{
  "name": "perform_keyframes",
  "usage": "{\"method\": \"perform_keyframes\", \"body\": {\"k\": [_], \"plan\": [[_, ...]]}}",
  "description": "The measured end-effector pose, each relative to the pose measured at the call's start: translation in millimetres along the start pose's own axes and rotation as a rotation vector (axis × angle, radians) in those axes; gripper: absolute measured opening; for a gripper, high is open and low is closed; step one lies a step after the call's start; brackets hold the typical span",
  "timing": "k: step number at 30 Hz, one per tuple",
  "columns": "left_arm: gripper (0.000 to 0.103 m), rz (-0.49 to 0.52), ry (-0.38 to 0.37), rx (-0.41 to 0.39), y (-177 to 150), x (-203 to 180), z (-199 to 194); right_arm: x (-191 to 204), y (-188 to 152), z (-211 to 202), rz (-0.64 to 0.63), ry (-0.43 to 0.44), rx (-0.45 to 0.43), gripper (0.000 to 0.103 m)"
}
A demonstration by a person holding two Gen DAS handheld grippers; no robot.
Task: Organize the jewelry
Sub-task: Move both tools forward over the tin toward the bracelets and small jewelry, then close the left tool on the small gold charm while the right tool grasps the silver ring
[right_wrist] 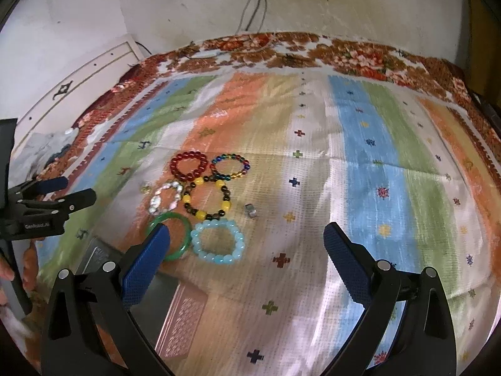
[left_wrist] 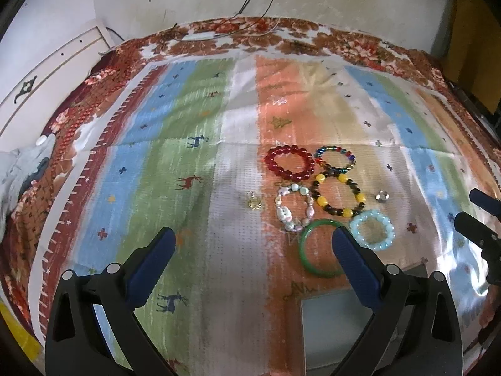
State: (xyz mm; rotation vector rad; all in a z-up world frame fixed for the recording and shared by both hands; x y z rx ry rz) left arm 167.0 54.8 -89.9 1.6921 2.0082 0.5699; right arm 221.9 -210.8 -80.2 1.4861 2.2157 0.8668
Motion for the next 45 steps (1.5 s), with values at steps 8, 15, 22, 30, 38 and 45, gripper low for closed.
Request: {"method": "perform_keyframes", "body": {"k": [8, 15, 22, 30, 38, 45], "plan": [[0.097, -0.03, 0.012, 0.052, 12, 8, 23, -8, 6, 34, 0.048, 0.018, 0.121, 0.099], [0.097, -0.058, 0.01, 0.086, 18, 15, 40, -9, 13, 49, 0.067, 0.02, 0.148, 0.099], [0.091, -0.087, -0.004, 0.149, 21, 17, 63, -13, 22, 65, 0.086, 0.01, 0.162, 0.099], [0.076, -0.127, -0.02, 0.215, 22, 25, 88, -12, 24, 83, 0.091, 0.013, 0.193, 0.099], [0.065, -0.121, -0.034, 0.26, 23, 25, 111, -12, 21, 106, 0.088, 0.013, 0.256, 0.086], [0.057, -0.135, -0.043, 0.278, 24, 28, 123, -7, 18, 118, 0.101, 0.03, 0.295, 0.08]]}}
Point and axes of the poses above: each gripper's, at about its wrist camera, not at the fingertips, and z roughly the way its jaws point, x to its left, y to its top, the point moved 5 cm from there along z, roughly the way its jaws point, and after that the axes turned 5 degrees about -y, right-handed, at the moved point
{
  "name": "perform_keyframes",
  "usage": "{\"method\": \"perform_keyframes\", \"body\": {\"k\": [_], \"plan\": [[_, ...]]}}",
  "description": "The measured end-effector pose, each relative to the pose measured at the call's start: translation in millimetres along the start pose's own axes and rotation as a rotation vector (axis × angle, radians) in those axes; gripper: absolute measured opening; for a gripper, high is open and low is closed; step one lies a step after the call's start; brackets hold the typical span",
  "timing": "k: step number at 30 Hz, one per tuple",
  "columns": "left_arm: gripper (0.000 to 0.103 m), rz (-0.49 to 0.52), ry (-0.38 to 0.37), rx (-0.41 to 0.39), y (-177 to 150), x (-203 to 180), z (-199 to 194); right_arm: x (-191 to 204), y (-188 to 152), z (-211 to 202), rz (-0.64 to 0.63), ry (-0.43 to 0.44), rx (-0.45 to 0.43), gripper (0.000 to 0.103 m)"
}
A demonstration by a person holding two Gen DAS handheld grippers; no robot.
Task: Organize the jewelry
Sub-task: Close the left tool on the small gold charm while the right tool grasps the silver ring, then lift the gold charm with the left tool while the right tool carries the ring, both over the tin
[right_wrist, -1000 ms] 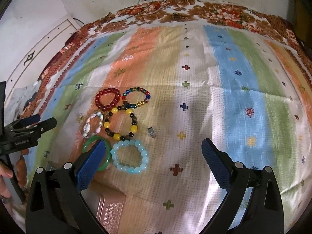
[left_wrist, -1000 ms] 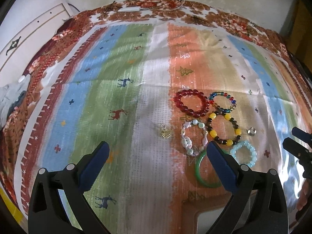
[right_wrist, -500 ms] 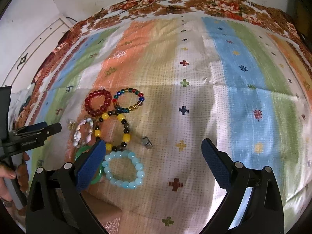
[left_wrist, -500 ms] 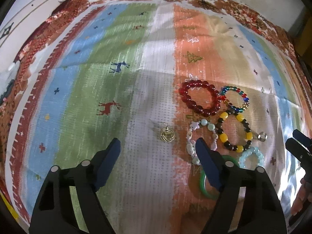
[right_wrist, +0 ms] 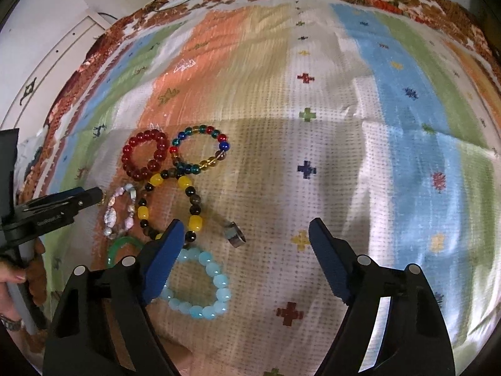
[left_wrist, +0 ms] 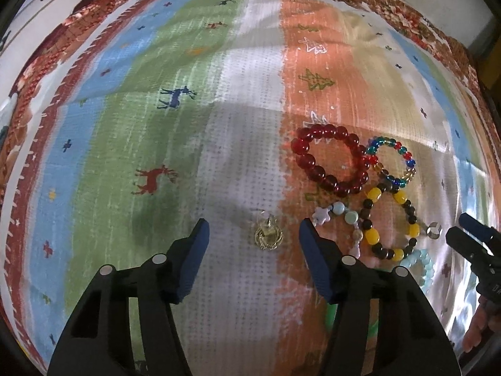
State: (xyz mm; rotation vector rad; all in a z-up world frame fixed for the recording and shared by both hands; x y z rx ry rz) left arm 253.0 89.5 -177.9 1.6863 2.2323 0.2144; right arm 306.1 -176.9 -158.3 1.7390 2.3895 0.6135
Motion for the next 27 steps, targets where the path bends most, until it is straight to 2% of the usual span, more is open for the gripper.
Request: {"method": "perform_keyframes", "body": {"k": [2, 6, 10, 14, 18, 22, 27], "plan": [[0.054, 0.007, 0.009, 0.009, 0, 0, 3, 0, 0, 4, 0.002, -0.001, 0.014, 0.075], [0.053, 0.016, 0.026, 0.014, 0, -1, 5, 0, -1, 16, 0.005, -0.002, 0.048, 0.065], [0.049, 0.02, 0.038, 0.02, -1, 1, 7, 1, -3, 20, -0.007, -0.016, 0.056, 0.061], [0.042, 0.018, 0.049, 0.022, -2, 3, 8, -1, -2, 21, -0.008, -0.022, 0.058, 0.049], [0.041, 0.031, 0.062, 0.021, -2, 2, 8, -1, -3, 22, -0.019, -0.029, 0.066, 0.037], [0.034, 0.032, 0.066, 0.019, -2, 3, 7, -4, -3, 24, -0.012, -0.027, 0.075, 0.021], [0.019, 0.039, 0.062, 0.018, -2, 3, 7, -10, -3, 24, 0.005, -0.022, 0.08, 0.013]]}}
Point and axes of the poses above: each gripper's, at about its wrist camera, not at the fingertips, and z roughly the way its jaws point, x to its left, y to its top, the point moved 5 cm from there along z, roughly the way its jaws point, and after that the axes turned 5 degrees about -y, right-handed, at the moved point
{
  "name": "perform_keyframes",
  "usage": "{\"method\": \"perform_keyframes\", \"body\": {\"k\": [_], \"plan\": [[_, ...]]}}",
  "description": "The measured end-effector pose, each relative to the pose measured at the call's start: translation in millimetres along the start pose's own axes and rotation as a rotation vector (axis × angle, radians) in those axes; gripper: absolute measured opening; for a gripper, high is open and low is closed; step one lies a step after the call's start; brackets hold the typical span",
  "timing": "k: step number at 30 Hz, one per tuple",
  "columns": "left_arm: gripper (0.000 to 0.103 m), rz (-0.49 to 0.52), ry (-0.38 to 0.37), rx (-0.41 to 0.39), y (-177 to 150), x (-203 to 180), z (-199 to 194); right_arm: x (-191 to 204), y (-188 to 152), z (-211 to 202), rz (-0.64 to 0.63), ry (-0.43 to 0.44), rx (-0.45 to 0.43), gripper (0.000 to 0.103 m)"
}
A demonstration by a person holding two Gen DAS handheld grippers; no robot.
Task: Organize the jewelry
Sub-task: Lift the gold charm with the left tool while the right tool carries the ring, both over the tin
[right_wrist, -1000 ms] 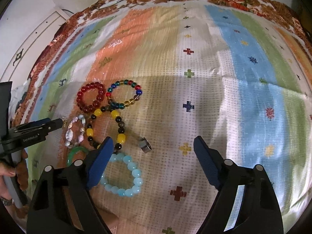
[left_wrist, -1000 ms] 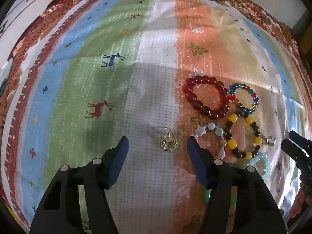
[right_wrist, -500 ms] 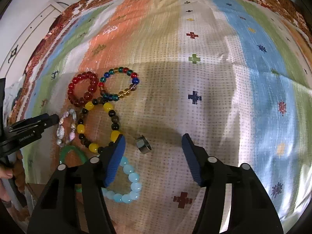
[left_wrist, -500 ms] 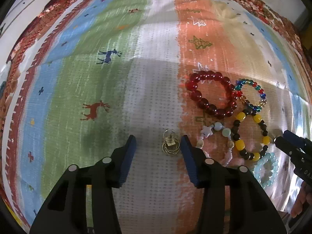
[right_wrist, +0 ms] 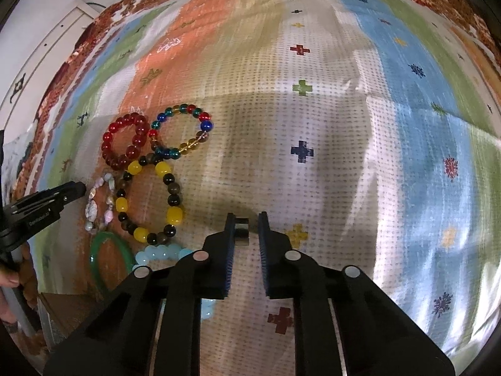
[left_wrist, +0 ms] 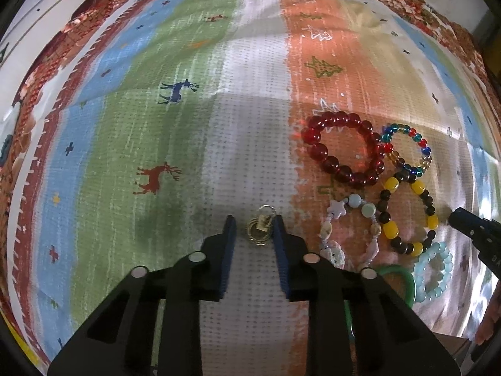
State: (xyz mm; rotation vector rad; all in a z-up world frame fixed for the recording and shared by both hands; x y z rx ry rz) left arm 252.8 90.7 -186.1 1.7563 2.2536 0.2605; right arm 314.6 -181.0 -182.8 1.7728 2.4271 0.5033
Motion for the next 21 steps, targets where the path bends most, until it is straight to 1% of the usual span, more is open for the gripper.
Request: {"method": "perform_keyframes", "body": {"k": [1, 3, 7, 11, 13, 14, 21], "plan": [[0.017, -0.001, -0.001, 0.0, 0, 0, 0, -1, 0, 0, 0.0, 0.0, 0.0, 0.011], [0.017, -0.001, -0.005, -0.001, 0, 1, 0, -1, 0, 0, 0.0, 0.004, 0.002, 0.009], [0.016, -0.007, -0.013, -0.001, 0, 1, -2, 1, -1, -2, -0.01, 0.016, -0.002, 0.009], [0.016, -0.026, -0.037, -0.004, 1, 3, -5, 3, 0, -7, -0.019, 0.014, -0.017, 0.009], [0.016, -0.027, -0.038, -0.012, 1, 3, -9, 2, 0, -11, -0.014, 0.013, -0.025, 0.009], [0.012, -0.028, -0.039, -0.014, 1, 3, -10, 3, 0, -12, -0.015, 0.011, -0.028, 0.009], [0.012, -0.035, -0.04, -0.029, -3, 3, -18, 3, -6, -21, -0.025, -0.003, -0.049, 0.009]]}}
Point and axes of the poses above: each gripper's, at about its wrist camera, not at the fingertips, and z roughly the way its jaws point, x to its left, y to its top, the point moved 5 cm from there along z, roughly the way its jaws point, and after that the axes turned 5 degrees about -y, right-handed, at the moved point
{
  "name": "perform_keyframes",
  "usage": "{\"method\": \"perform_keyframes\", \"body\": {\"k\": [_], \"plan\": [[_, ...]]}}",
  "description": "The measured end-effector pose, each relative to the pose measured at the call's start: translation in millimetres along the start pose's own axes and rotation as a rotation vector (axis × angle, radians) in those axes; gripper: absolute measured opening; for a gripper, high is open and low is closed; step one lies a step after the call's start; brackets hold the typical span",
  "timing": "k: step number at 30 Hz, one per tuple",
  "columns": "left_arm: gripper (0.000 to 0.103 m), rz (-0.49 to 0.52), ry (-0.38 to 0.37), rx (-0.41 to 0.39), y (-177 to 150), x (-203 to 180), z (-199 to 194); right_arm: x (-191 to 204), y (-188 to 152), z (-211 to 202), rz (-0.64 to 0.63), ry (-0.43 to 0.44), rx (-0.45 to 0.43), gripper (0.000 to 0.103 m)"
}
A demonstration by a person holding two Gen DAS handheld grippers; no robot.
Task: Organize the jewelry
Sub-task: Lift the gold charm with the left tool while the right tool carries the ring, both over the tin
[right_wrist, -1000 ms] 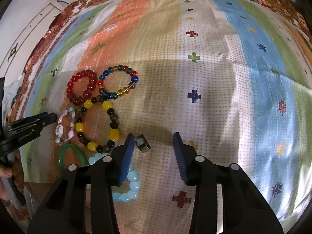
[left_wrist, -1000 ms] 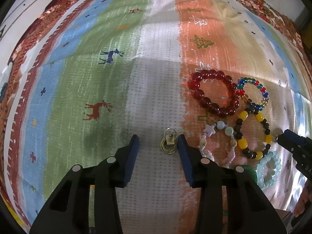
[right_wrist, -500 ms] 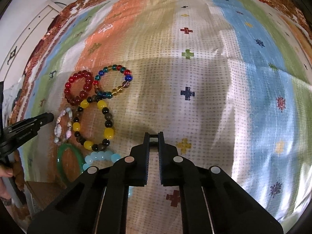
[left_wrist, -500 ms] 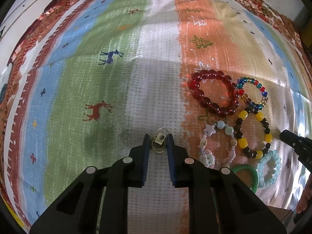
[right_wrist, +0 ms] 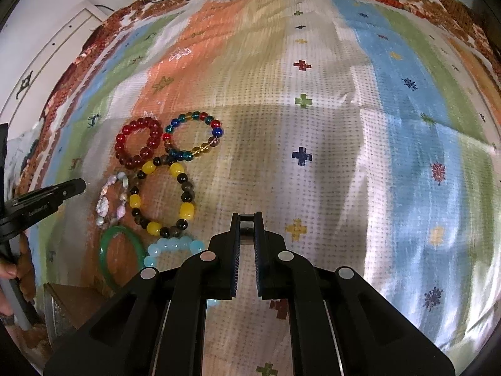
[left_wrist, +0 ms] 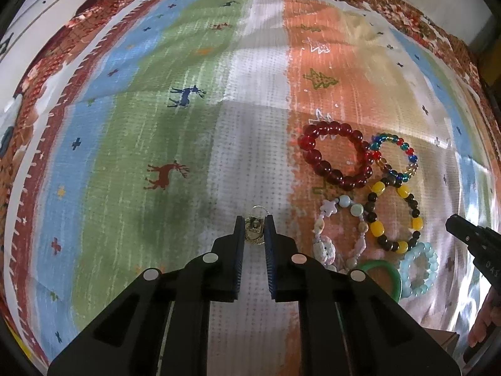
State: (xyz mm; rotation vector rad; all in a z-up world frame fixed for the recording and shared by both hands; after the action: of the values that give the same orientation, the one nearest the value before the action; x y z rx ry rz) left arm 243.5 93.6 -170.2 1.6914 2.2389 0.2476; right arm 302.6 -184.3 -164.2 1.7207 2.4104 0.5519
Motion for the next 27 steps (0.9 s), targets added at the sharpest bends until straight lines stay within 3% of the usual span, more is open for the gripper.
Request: {"method": "perform_keyframes", "body": {"k": [12, 27], "plan": [[0.012, -0.02, -0.046, -0.055, -10, -7, -28, 10, -10, -28, -0.012, 0.02, -0.045, 0.009], [0.012, 0.024, -0.114, -0.136, -36, -34, -73, 29, -33, -70, -0.072, 0.006, -0.12, 0.009]]}}
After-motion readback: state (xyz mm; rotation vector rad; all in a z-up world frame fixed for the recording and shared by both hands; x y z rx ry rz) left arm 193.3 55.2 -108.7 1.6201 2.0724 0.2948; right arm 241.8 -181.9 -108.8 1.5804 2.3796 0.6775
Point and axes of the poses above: each gripper's, at about its wrist camera, not at the fingertips, and z roughly the way its jaws point, x to its left, y to its top, the point moved 5 cm from there along z, roughly the way its jaws point, and after that the axes turned 5 degrees about -y, right-handed, at the moved point
